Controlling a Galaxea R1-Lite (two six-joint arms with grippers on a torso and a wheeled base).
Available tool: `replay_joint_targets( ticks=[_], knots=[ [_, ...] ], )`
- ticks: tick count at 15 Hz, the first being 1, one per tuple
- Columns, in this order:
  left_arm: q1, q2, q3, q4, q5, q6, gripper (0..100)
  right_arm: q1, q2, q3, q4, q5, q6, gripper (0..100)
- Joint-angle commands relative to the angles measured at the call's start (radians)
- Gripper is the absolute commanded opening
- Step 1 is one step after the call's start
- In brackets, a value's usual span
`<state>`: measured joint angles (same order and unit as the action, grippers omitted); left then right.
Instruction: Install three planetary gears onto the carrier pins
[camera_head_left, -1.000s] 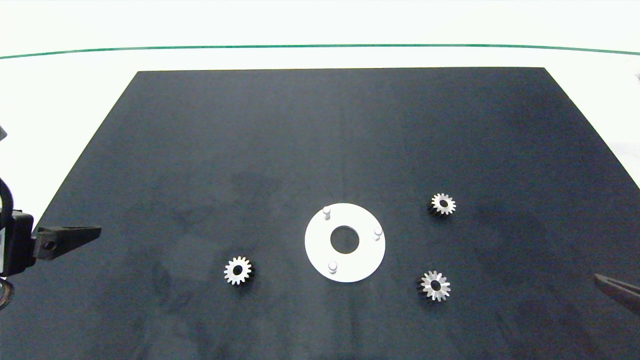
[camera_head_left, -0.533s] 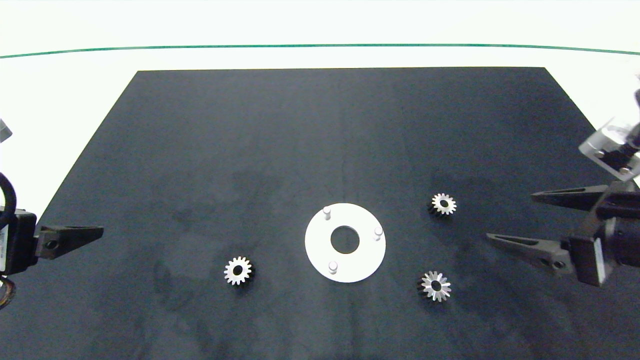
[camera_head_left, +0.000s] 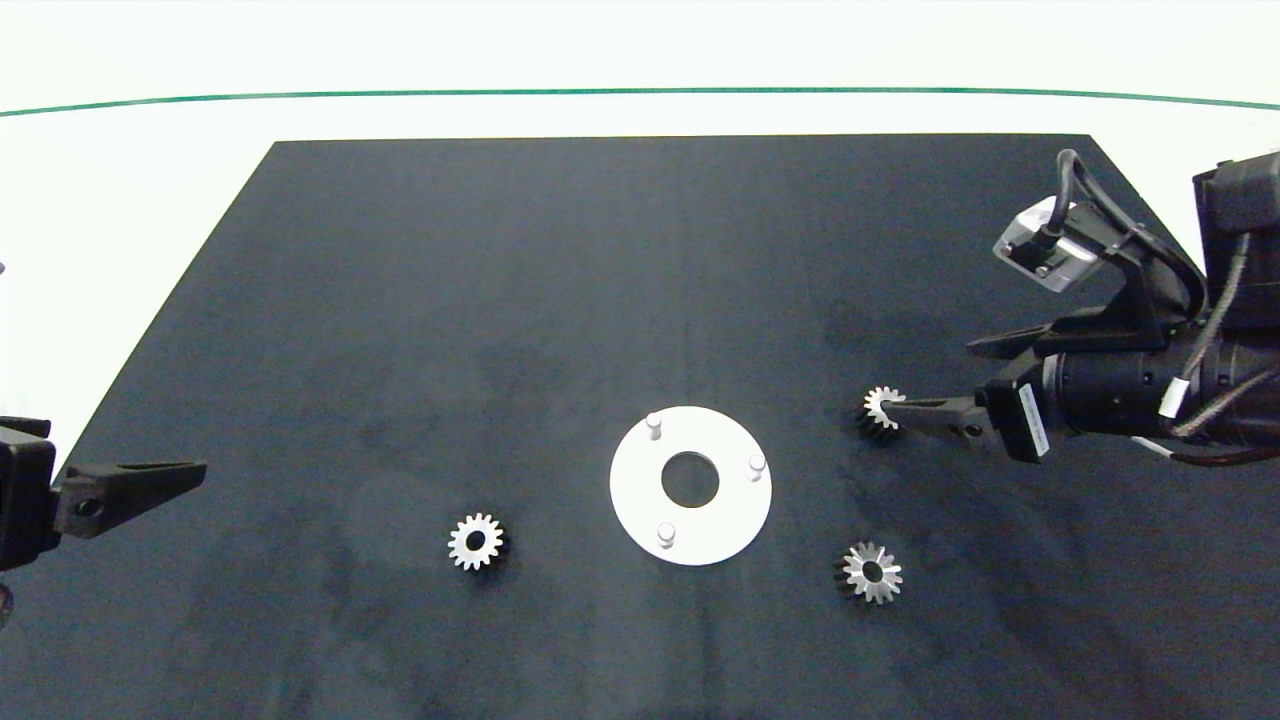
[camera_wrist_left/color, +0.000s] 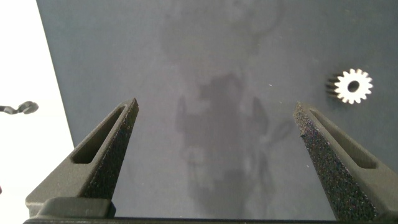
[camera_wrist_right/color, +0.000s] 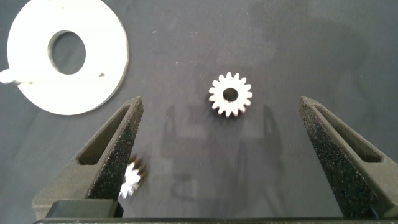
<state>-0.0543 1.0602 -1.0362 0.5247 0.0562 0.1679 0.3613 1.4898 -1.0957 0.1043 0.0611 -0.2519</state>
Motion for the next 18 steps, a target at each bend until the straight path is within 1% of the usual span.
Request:
replay_joint_targets(
  ticks=[1,3,4,5,6,7,8,12,13,17,18],
  knots=[
    [-0.015,-0.028,0.015,0.001,0.001,0.009,100,-0.013,0.033,-0.013,0.006,-0.003,-0.001,100],
    [-0.015,-0.037,0.028,0.0,0.002,0.016,100,-0.025,0.033,-0.013,0.008,-0.001,-0.003,100],
    [-0.015,-0.048,0.039,-0.002,0.002,0.03,100,-0.031,0.033,-0.013,0.008,-0.001,-0.003,100],
    [-0.015,-0.054,0.041,-0.002,0.002,0.032,100,-0.035,0.035,-0.012,0.009,-0.007,-0.003,100],
    [-0.016,-0.052,0.036,-0.003,0.002,0.03,100,-0.035,0.04,-0.01,0.011,-0.027,-0.003,100],
    [-0.015,-0.052,0.033,-0.005,0.001,0.028,100,-0.035,0.053,-0.009,0.011,-0.056,-0.004,100],
    [-0.015,-0.054,0.03,-0.005,0.001,0.027,100,-0.035,0.067,-0.007,0.009,-0.069,-0.006,100],
    [-0.016,-0.066,0.028,-0.014,0.001,0.027,100,-0.025,0.132,-0.013,-0.001,-0.069,-0.009,100],
    [-0.016,-0.066,0.028,-0.014,0.001,0.027,100,-0.022,0.144,-0.016,-0.008,-0.064,-0.009,100],
    [-0.016,-0.075,0.031,-0.014,0.001,0.03,100,-0.021,0.196,-0.05,-0.028,-0.067,-0.009,100],
    [-0.03,-0.077,0.031,-0.014,0.001,0.03,100,-0.021,0.205,-0.056,-0.026,-0.069,-0.009,100]
  ],
)
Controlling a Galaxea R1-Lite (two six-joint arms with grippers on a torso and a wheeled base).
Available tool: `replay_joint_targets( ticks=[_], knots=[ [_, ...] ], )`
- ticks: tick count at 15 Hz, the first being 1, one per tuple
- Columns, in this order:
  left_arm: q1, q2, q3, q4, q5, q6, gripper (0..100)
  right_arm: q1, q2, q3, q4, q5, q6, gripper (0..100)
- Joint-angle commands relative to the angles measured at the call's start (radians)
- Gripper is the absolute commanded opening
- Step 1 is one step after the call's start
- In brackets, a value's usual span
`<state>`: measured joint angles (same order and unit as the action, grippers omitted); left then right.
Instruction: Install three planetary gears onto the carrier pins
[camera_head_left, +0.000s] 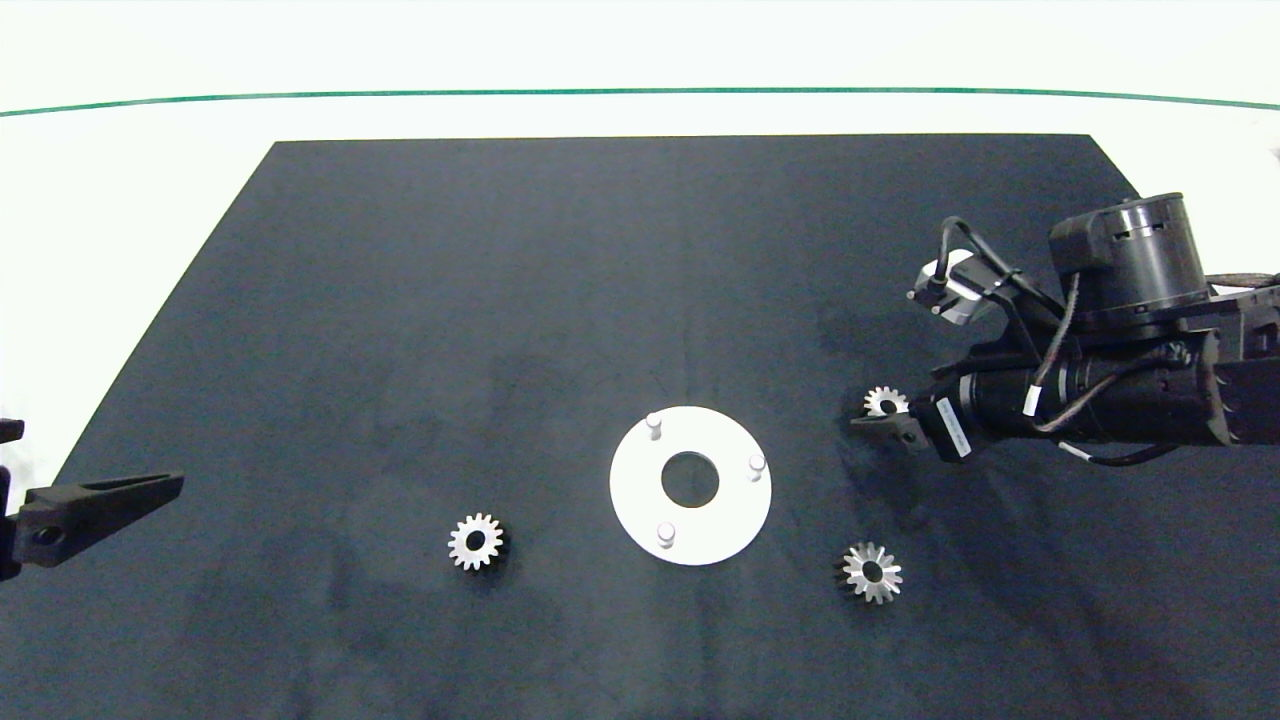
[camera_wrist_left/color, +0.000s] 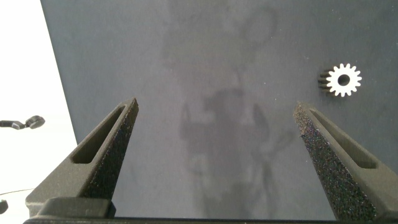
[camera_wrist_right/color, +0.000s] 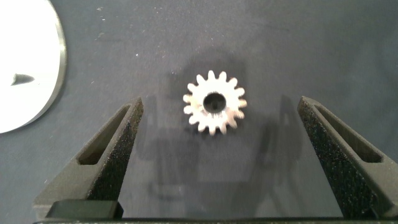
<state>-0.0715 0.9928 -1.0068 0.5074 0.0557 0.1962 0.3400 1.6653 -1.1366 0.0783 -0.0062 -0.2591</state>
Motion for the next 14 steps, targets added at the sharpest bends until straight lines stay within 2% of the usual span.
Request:
replay_joint_targets(
  ticks=[1,7,10,14],
  knots=[
    [-0.022,-0.017,0.004,0.003,0.001,0.002,100,-0.001,0.039,-0.018,-0.002,-0.003,-0.003,100],
    [-0.024,-0.04,0.004,0.002,0.001,0.003,100,-0.003,0.073,-0.042,0.0,-0.005,-0.005,99],
    [-0.024,-0.046,-0.004,0.0,0.001,0.003,100,-0.009,0.07,-0.04,0.001,-0.006,-0.011,93],
    [-0.024,-0.052,-0.003,-0.004,-0.001,0.003,100,-0.01,0.073,-0.035,0.008,-0.026,-0.014,85]
  ],
)
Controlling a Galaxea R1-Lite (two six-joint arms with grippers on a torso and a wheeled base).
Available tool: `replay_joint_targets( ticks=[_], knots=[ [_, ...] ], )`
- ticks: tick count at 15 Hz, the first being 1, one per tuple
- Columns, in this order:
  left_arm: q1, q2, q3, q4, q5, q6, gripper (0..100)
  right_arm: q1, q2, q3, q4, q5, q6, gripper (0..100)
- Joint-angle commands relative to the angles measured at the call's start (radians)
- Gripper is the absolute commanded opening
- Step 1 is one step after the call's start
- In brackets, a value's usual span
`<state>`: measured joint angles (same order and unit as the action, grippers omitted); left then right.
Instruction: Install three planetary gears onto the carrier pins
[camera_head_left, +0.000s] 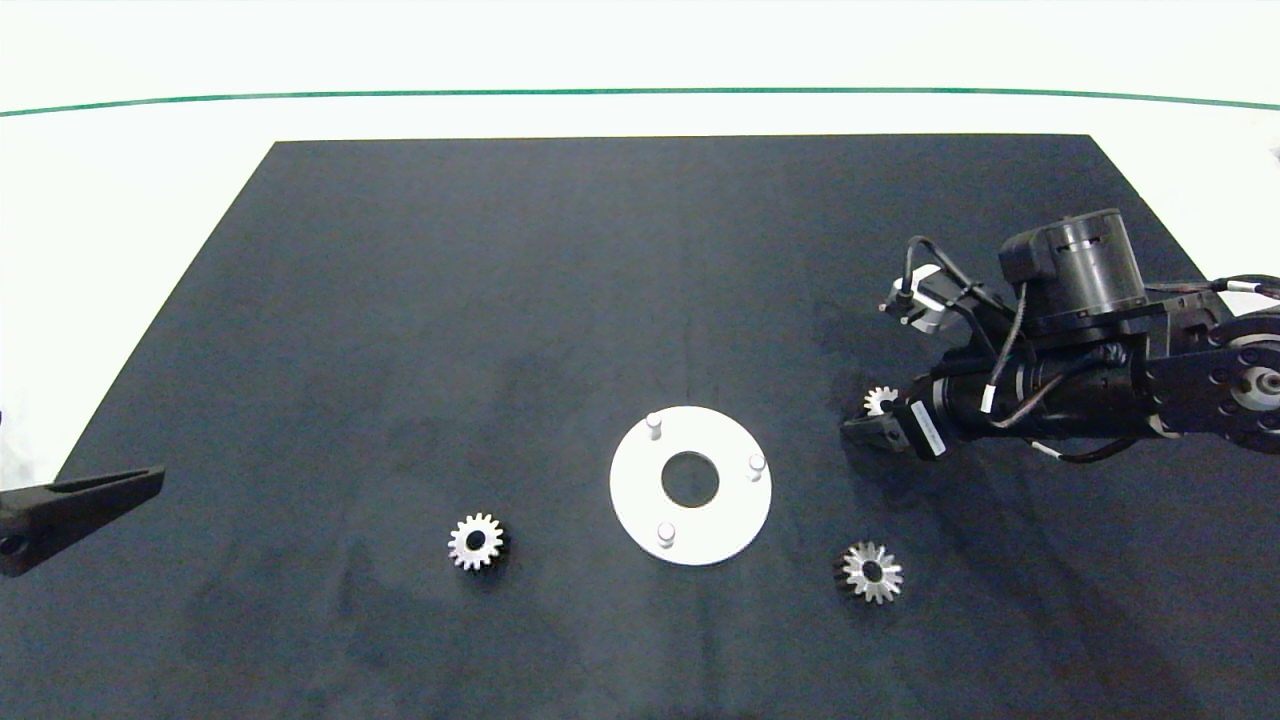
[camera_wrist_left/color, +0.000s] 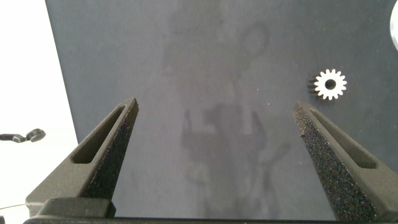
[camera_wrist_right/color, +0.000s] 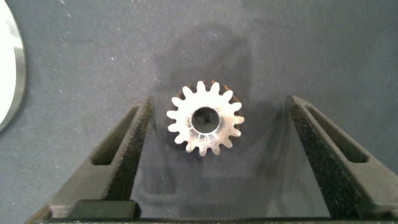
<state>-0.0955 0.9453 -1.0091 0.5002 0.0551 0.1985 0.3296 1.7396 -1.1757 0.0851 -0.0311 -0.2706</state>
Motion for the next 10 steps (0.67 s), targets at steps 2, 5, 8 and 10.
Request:
replay_joint_targets(
  ticks=[2,5,8,10],
  knots=[
    [0.0,-0.005,0.004,0.003,0.0,0.002,100,0.002,-0.002,0.004,-0.005,0.0,-0.001,81],
    [0.0,-0.005,0.003,0.003,0.0,0.001,100,0.0,-0.002,0.002,-0.007,0.002,0.001,75],
    [0.005,-0.007,0.001,0.003,0.0,0.001,100,0.005,-0.002,0.001,-0.007,0.002,0.001,69],
    [0.005,-0.008,0.003,0.003,0.0,0.001,100,0.006,-0.002,0.001,-0.005,0.003,0.001,64]
  ],
)
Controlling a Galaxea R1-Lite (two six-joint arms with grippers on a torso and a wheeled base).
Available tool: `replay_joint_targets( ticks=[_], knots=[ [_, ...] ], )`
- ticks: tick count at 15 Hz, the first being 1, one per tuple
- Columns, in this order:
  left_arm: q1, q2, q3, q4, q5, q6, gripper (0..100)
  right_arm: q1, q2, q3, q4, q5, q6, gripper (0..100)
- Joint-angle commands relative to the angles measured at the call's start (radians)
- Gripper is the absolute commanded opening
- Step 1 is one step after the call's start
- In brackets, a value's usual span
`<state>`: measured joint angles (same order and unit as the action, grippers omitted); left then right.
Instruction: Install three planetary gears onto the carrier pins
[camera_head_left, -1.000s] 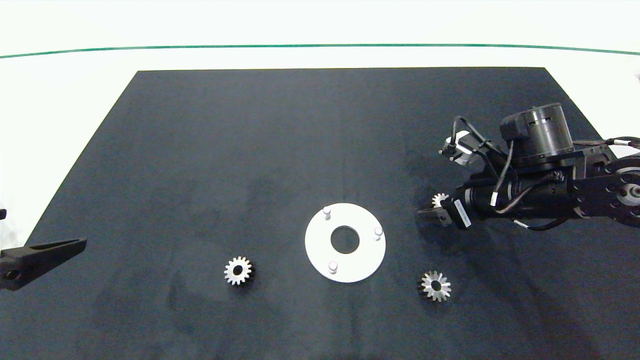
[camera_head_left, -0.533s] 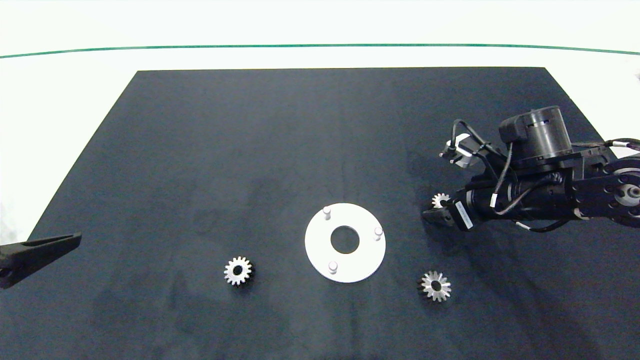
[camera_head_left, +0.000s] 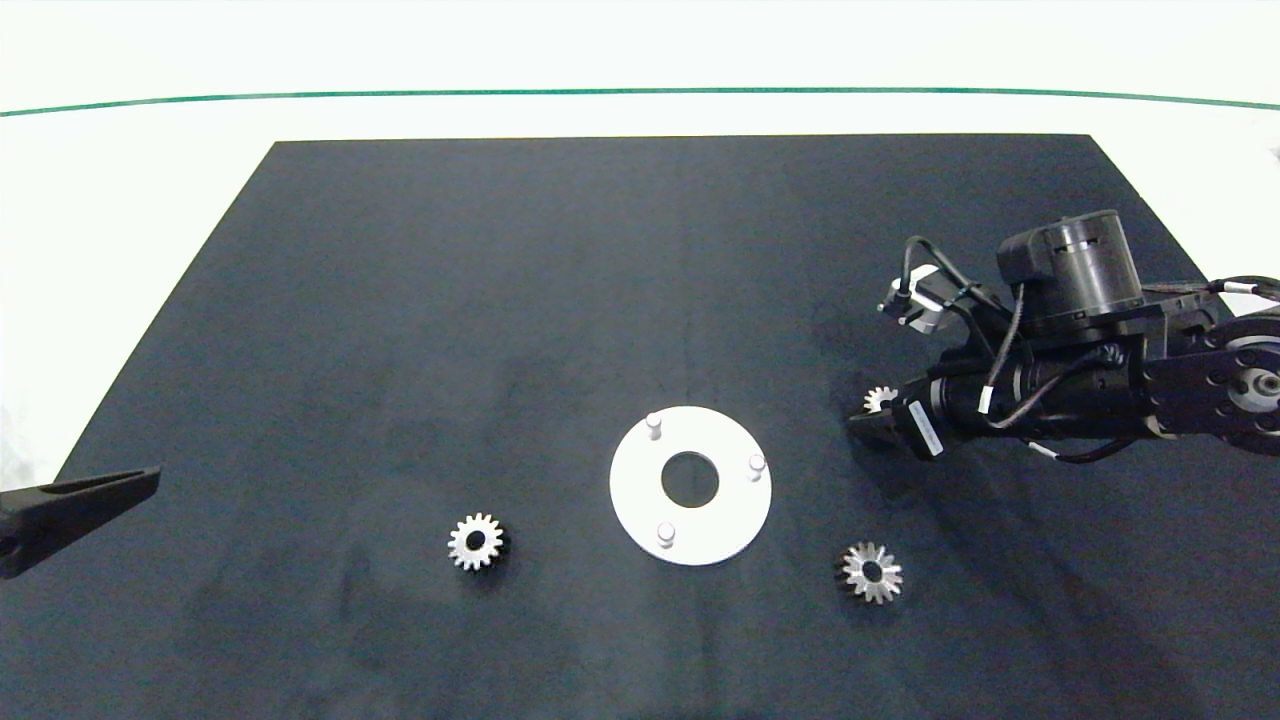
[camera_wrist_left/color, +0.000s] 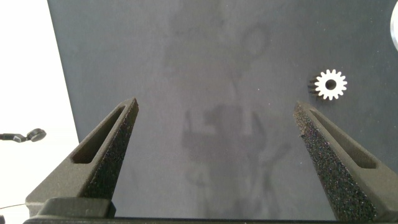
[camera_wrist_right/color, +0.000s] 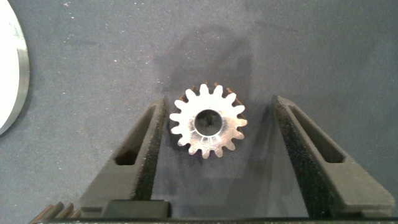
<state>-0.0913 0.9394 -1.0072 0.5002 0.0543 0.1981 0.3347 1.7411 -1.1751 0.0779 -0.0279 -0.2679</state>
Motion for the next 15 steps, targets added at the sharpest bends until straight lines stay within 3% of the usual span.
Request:
replay_joint_targets(
  ticks=[1,15],
  knots=[
    [0.001,-0.004,-0.001,0.003,0.001,0.001,100,0.001,-0.005,0.002,0.002,0.002,-0.001,63],
    [0.001,-0.025,-0.002,0.003,0.003,0.001,100,0.018,-0.006,0.025,0.003,0.008,0.015,34]
  ],
)
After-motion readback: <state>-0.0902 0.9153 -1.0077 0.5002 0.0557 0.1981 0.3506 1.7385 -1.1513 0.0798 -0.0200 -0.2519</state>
